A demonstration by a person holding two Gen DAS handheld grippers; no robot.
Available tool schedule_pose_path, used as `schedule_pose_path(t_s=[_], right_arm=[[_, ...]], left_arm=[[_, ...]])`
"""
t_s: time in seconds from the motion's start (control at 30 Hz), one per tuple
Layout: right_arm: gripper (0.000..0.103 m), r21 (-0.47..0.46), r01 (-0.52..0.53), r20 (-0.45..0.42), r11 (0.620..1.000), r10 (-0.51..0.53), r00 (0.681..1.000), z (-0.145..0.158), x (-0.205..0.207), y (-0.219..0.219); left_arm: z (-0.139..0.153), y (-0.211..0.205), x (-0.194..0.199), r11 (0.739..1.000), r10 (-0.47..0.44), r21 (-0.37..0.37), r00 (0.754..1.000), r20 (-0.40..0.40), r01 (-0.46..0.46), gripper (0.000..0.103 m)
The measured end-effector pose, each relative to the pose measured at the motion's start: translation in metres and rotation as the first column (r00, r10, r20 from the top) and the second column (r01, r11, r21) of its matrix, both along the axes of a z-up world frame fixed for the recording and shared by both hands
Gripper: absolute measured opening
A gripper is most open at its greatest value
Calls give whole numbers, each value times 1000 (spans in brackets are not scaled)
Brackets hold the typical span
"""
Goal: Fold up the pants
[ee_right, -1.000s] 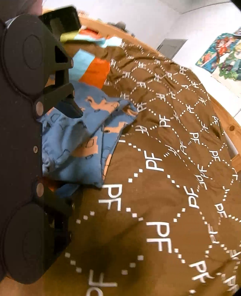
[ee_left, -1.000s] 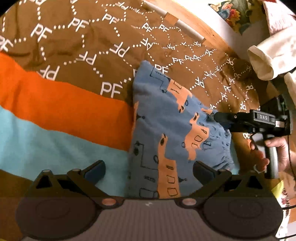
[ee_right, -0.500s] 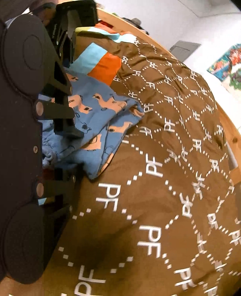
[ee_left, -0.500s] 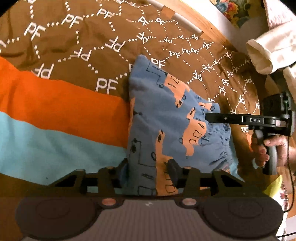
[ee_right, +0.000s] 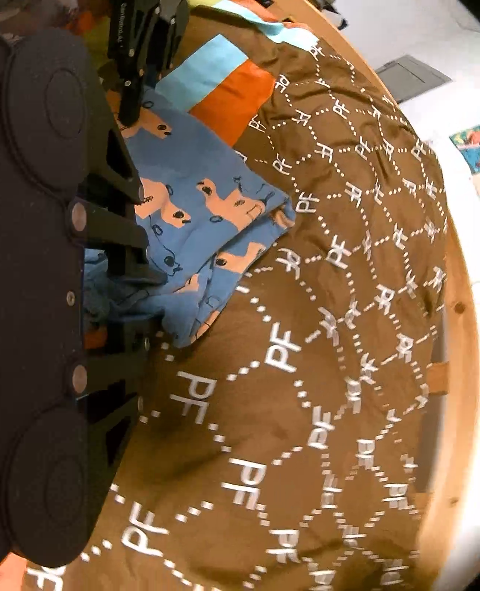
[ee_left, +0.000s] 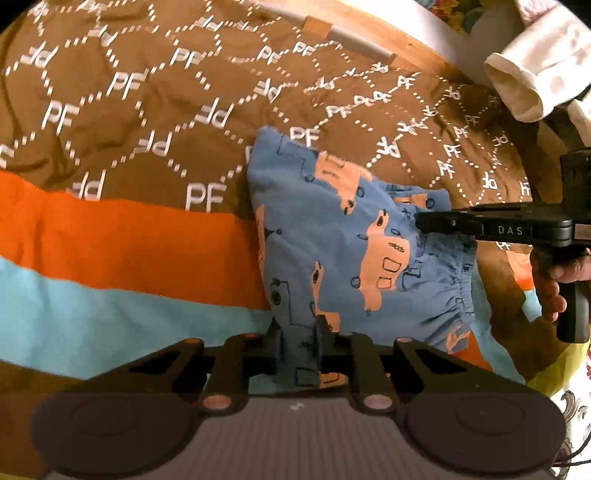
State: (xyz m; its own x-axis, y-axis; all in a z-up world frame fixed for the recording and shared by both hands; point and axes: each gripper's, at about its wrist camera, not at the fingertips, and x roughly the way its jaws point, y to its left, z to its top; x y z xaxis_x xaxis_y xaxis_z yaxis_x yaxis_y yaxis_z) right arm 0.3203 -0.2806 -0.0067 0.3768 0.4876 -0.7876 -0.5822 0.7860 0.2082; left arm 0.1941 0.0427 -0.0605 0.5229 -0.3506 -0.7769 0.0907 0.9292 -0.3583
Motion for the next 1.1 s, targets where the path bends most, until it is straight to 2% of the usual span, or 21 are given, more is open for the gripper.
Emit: schedule_pose_path(t_s=[0.27, 0.4, 0.6, 0.83, 1.1], right_arm=[[10, -50, -57, 165, 997, 65, 984, 37, -18, 11], [10, -35, -45, 242, 998, 52, 969, 62, -15, 12], [10, -25, -5, 339, 1000, 13, 941, 90, 11, 7], [11, -44, 38, 323, 998, -22, 946, 86, 58, 10], [12, -111, 31, 267, 993, -1, 964, 43, 81, 21]], left_arm=[[37, -8, 0, 999, -35, 21, 993, 114, 33, 16], [59, -12, 7, 997, -42, 70, 974, 221, 27, 16], [76, -9, 45, 999, -18, 38, 956, 293, 8, 16], [60, -7, 82, 999, 15, 25, 959, 283, -23, 16], [7, -5, 101, 998, 40, 35, 981, 191, -48, 17]])
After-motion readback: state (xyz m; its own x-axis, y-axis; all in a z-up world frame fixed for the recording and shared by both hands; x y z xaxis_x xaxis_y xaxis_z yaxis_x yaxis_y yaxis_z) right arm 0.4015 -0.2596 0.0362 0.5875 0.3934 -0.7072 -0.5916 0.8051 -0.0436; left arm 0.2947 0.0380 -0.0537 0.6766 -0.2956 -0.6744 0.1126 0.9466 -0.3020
